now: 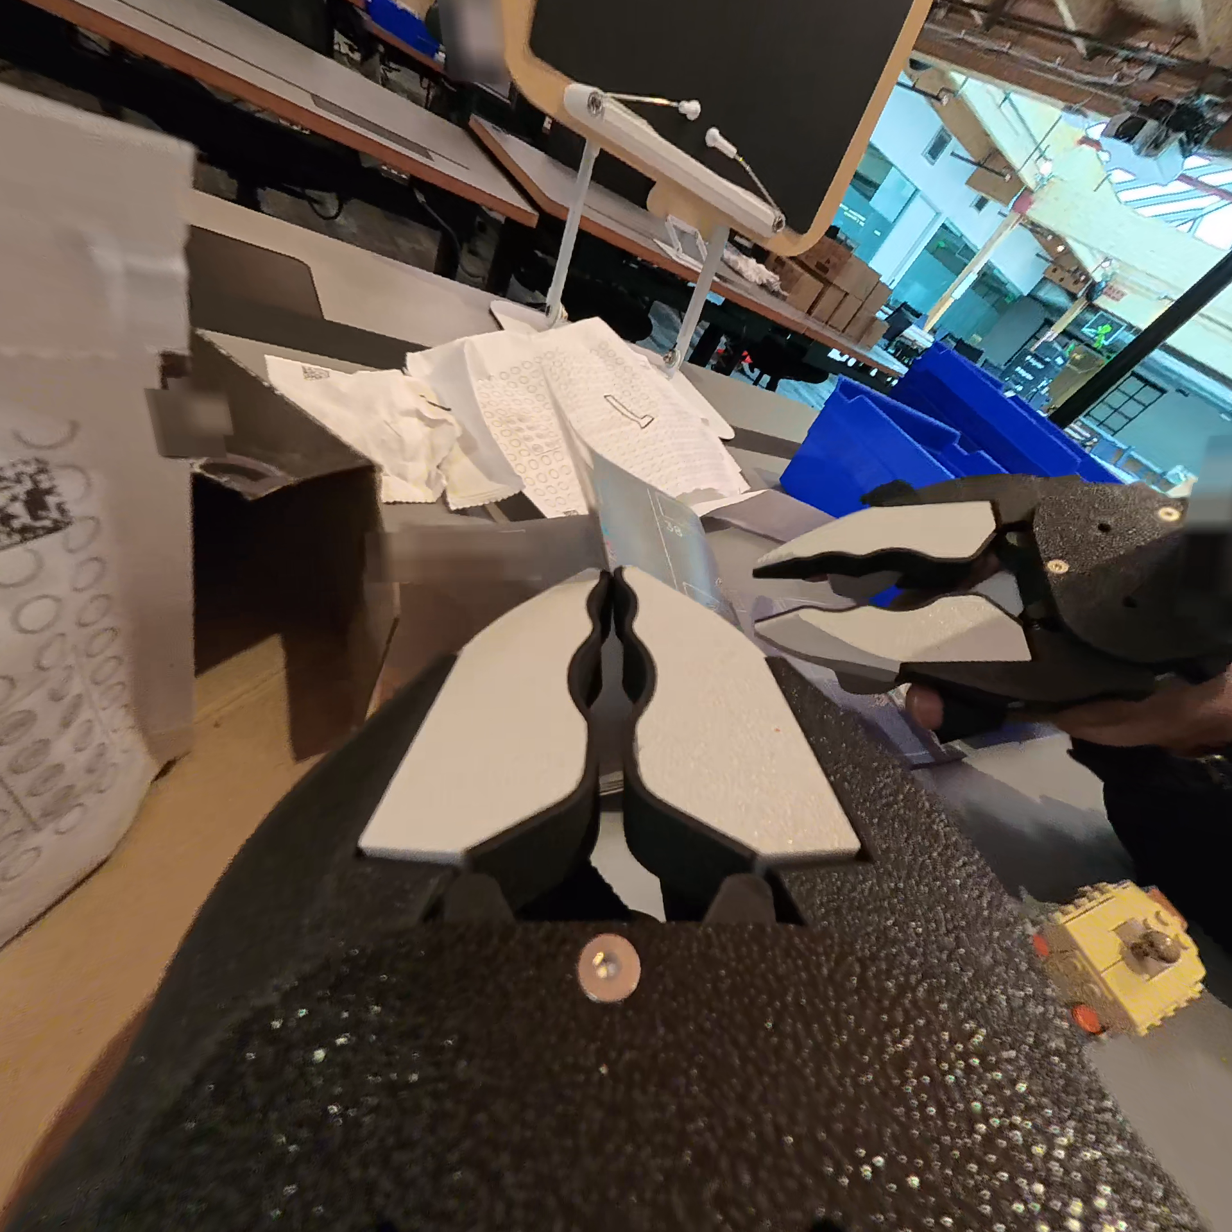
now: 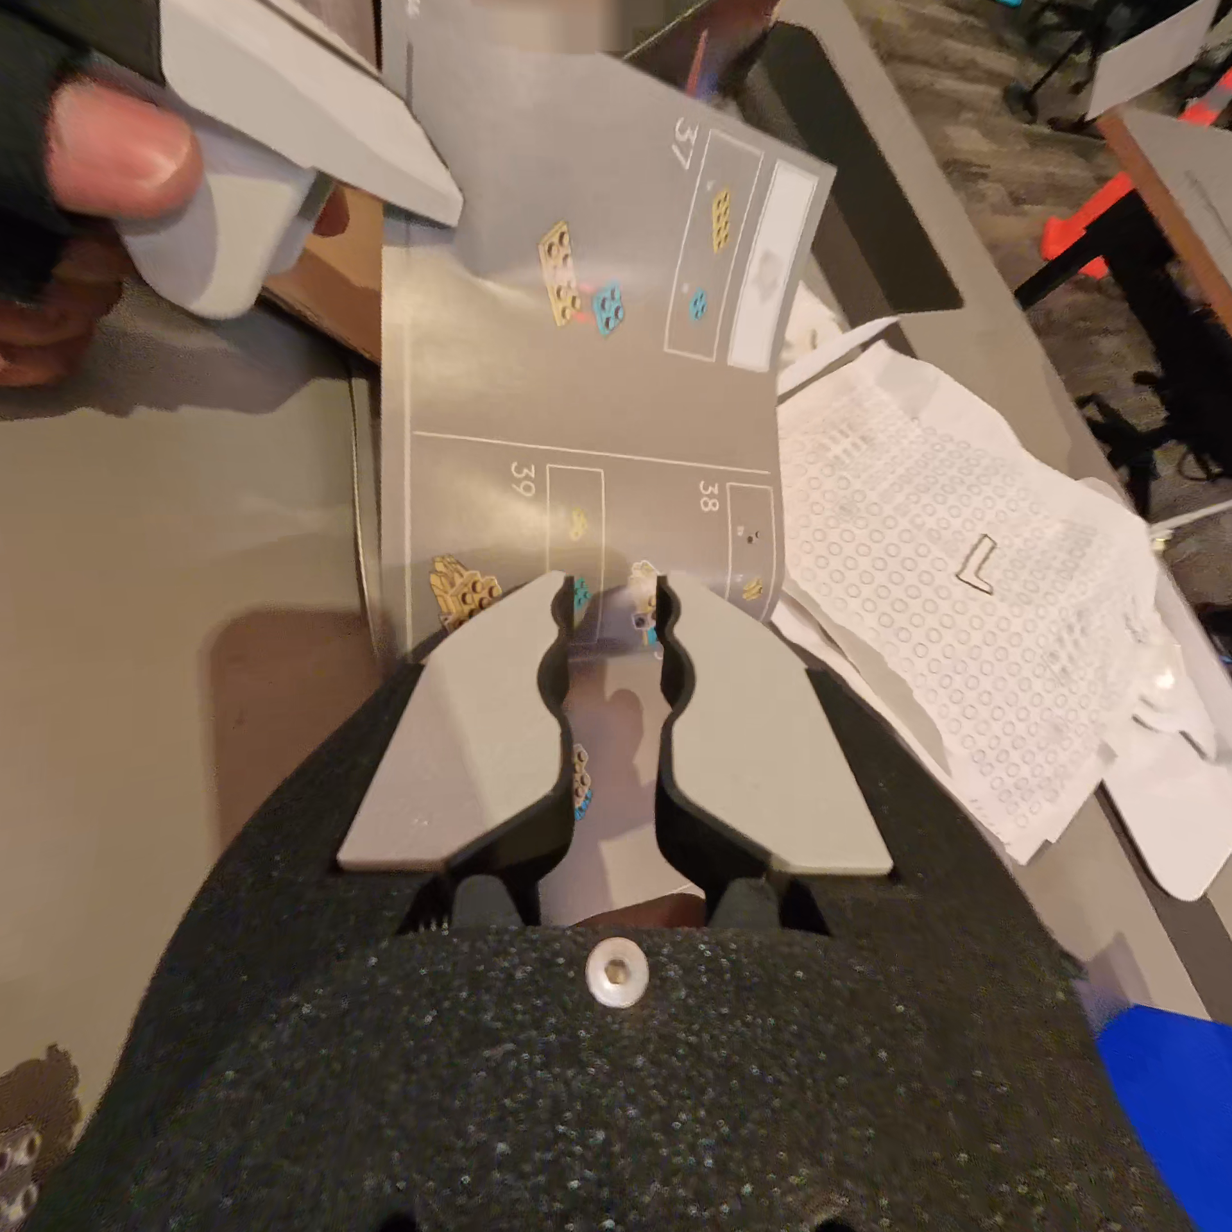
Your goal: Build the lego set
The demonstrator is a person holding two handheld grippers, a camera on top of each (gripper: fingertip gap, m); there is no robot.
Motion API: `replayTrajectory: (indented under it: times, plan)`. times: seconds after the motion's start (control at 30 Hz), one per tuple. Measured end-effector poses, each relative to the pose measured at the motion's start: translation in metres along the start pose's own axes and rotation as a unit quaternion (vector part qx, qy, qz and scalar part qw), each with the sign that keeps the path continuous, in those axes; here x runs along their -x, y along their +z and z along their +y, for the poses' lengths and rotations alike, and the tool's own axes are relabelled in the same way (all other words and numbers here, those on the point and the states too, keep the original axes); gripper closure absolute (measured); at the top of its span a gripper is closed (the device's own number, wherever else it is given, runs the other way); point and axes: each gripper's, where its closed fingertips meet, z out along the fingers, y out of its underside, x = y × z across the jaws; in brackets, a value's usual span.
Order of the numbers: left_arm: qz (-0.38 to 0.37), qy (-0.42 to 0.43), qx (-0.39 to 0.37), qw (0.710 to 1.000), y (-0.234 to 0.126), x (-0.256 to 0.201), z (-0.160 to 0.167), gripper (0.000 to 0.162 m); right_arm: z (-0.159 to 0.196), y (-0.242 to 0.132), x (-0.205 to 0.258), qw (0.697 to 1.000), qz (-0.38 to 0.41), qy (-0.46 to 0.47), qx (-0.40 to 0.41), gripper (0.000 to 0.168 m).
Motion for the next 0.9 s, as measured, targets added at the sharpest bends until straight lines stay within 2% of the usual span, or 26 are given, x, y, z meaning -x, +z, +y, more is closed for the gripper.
replayTrajectory:
  times: [0.2,0.33,0.5,0.67,0.9]
  plan:
    - [-0.003,0.015,0.023,1.0,-0.007,0.008,0.005,0.159,-0.002,0.015,0.004,1.0,-0.001,-0.01,0.014,0.144]
    - [-0.009,0.039,0.044,0.998,-0.01,0.013,0.008,0.146,-0.003,0.021,0.006,1.0,-0.002,-0.01,0.016,0.145]
    - [-0.026,0.133,0.077,0.988,-0.024,0.019,0.01,0.133,-0.004,0.025,0.007,1.0,-0.001,-0.015,0.019,0.145]
    - [-0.024,0.243,0.128,0.961,-0.049,0.021,0.031,0.13,-0.004,0.024,0.008,1.0,0.002,-0.022,0.019,0.146]
    - [-0.077,0.373,0.235,0.894,-0.059,0.043,0.062,0.132,-0.004,0.027,0.009,1.0,0.0,-0.023,0.02,0.146]
